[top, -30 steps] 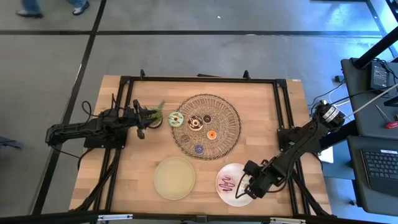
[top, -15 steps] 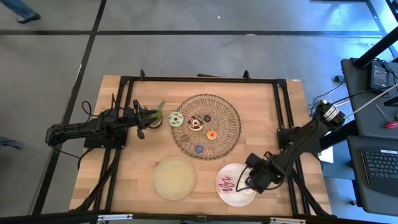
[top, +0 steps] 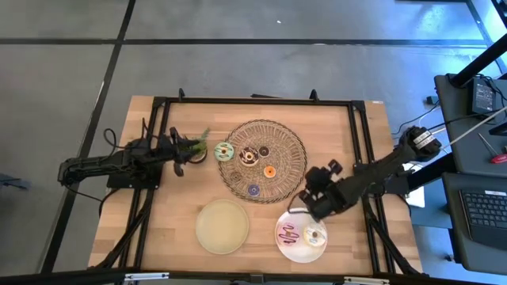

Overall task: Pick & Place donuts
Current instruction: Put the bottom small black donut on the light gray plate

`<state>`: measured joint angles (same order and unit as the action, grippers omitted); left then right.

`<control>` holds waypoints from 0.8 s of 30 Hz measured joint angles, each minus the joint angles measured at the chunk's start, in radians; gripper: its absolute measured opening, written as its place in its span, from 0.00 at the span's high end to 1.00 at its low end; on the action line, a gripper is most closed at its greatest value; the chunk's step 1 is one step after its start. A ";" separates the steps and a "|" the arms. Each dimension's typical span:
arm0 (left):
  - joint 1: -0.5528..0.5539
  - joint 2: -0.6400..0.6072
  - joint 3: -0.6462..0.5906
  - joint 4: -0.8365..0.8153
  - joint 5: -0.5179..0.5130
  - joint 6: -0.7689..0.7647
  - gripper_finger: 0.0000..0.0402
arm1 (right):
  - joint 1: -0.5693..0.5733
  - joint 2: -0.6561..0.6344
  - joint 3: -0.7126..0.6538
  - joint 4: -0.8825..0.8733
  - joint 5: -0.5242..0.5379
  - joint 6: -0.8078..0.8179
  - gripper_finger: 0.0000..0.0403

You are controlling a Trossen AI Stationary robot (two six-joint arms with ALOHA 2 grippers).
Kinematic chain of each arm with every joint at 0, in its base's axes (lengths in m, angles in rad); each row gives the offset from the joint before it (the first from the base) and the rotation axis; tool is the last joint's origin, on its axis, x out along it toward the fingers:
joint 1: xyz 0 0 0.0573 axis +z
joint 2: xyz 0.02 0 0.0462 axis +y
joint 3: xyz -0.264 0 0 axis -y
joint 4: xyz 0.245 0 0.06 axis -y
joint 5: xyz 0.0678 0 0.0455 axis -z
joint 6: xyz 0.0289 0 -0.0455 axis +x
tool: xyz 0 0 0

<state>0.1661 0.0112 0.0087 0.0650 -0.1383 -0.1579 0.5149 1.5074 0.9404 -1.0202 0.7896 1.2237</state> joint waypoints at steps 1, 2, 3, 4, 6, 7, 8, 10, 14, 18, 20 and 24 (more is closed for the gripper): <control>0.000 0.003 0.003 0.000 -0.001 -0.020 0.64 | -0.031 -0.001 0.000 -0.015 -0.005 -0.007 0.65; 0.000 0.012 0.008 -0.002 -0.001 -0.025 0.64 | -0.062 -0.001 0.000 -0.031 -0.014 -0.033 0.65; 0.000 0.029 0.014 -0.002 -0.003 -0.026 0.64 | -0.091 -0.001 -0.003 -0.037 -0.017 -0.067 0.65; 0.000 0.051 0.023 -0.003 -0.013 -0.026 0.64 | -0.113 -0.001 -0.010 -0.031 -0.016 -0.094 0.65; 0.000 0.110 0.049 -0.003 -0.037 -0.023 0.64 | -0.157 -0.001 -0.022 -0.005 -0.025 -0.156 0.65; 0.000 0.148 0.069 -0.006 -0.045 -0.023 0.64 | -0.174 -0.001 -0.025 0.014 -0.039 -0.188 0.65; 0.000 0.192 0.095 -0.009 -0.049 -0.023 0.64 | -0.192 -0.002 -0.030 0.037 -0.053 -0.220 0.65; 0.000 0.293 0.157 -0.017 -0.051 -0.012 0.64 | -0.220 -0.002 -0.035 0.076 -0.081 -0.292 0.65; 0.000 0.532 0.331 -0.096 -0.054 0.055 0.64 | -0.257 -0.006 -0.036 0.177 -0.116 -0.480 0.65; 0.000 0.769 0.516 -0.222 -0.076 0.085 0.64 | -0.304 -0.006 -0.036 0.362 -0.199 -0.689 0.65; 0.000 0.875 0.592 -0.263 -0.036 0.114 0.64 | -0.335 -0.006 -0.036 0.439 -0.270 -0.794 0.65; -0.009 1.047 0.689 -0.286 0.143 0.232 0.64 | -0.416 -0.016 -0.037 0.487 -0.298 -0.983 0.65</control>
<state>0.1575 1.0580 0.6979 -0.2208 0.0048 0.0738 0.0993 1.4919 0.9038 -0.5332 0.4917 0.2412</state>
